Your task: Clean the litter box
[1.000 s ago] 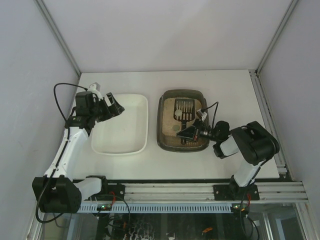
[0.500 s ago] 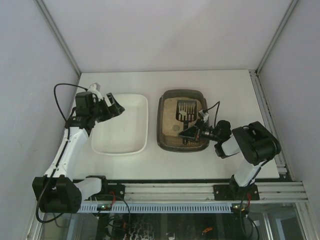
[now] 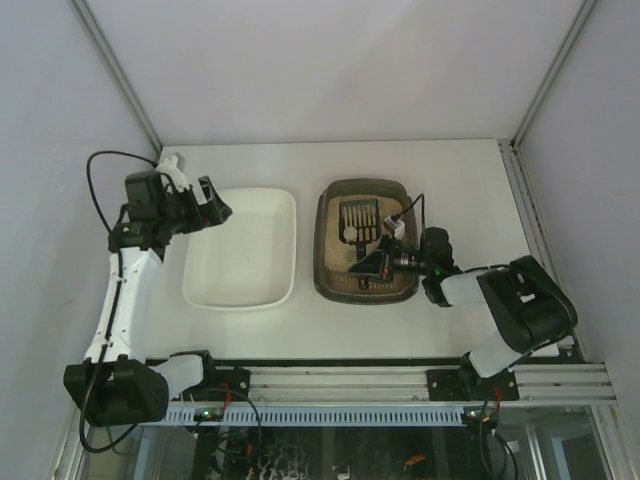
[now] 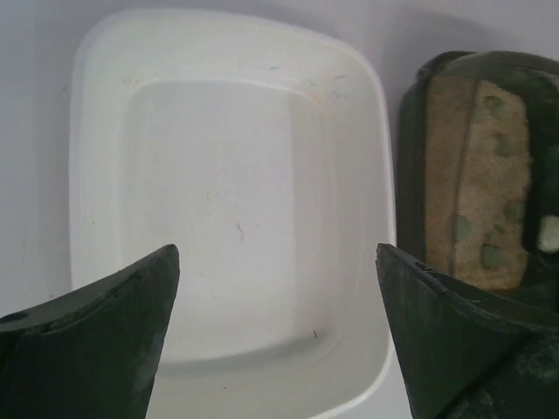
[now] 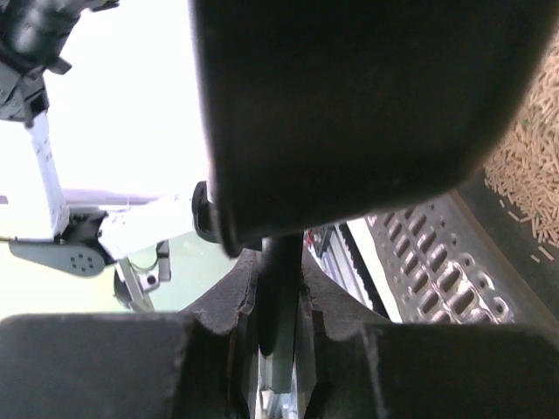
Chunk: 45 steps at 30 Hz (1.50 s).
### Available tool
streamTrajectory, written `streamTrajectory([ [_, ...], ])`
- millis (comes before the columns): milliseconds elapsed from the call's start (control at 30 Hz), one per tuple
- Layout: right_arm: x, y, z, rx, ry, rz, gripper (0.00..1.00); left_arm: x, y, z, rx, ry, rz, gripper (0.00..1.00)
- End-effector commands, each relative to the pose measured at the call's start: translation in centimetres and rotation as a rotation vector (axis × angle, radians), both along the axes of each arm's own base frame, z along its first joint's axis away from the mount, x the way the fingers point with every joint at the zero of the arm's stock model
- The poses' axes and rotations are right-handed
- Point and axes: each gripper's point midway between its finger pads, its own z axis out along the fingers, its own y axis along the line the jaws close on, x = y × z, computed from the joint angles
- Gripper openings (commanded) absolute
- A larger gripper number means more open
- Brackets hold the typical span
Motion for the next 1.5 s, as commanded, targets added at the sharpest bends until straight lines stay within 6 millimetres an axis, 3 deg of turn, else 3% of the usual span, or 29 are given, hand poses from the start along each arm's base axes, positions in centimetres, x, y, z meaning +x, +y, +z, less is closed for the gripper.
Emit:
streamTrajectory([
  [0, 0.7, 1.6, 1.2, -0.177, -0.076, 0.027, 0.00, -1.0, -0.9, 7.6, -0.022, -0.145, -0.287, 1.00],
  [67, 0.8, 2.6, 1.6, -0.322, -0.131, 0.038, 0.00, -1.4, -0.9, 8.7, -0.090, -0.132, -0.332, 1.00],
  [200, 1.1, 4.2, 2.7, -0.592, -0.254, 0.069, 0.00, -1.8, 0.2, 8.8, -0.128, -0.056, -0.338, 1.00],
  [400, 2.9, 5.5, 2.1, -0.965, -0.376, 0.079, 0.00, -2.2, 1.4, 8.6, -0.292, -0.013, -0.234, 1.00],
  [633, 3.7, 6.6, 1.4, -1.412, -0.605, 0.088, 0.00, -3.4, 4.6, 8.3, -0.181, 0.008, 0.000, 1.00],
  [767, 2.6, 8.0, 1.2, -1.553, -0.788, 0.154, 0.00, -4.2, 5.4, 8.6, -0.099, -0.053, 0.042, 1.00],
  [933, 2.0, 9.0, 1.1, -1.605, -0.896, 0.169, 0.00, -4.4, 6.1, 8.4, -0.066, -0.068, 0.075, 1.00],
  [1200, 2.6, 8.7, 3.3, -1.501, -0.881, 0.096, 0.00, -3.8, 7.3, 8.4, -0.049, -0.108, 0.159, 1.00],
  [1333, 1.9, 7.2, 5.0, -1.371, -0.730, 0.110, 0.00, -3.9, 5.2, 9.0, -0.102, -0.139, 0.091, 1.00],
  [1467, -1.0, 2.5, 7.3, -1.055, -0.369, 0.182, 0.00, -3.4, 1.3, 8.5, -0.083, -0.110, 0.009, 1.00],
])
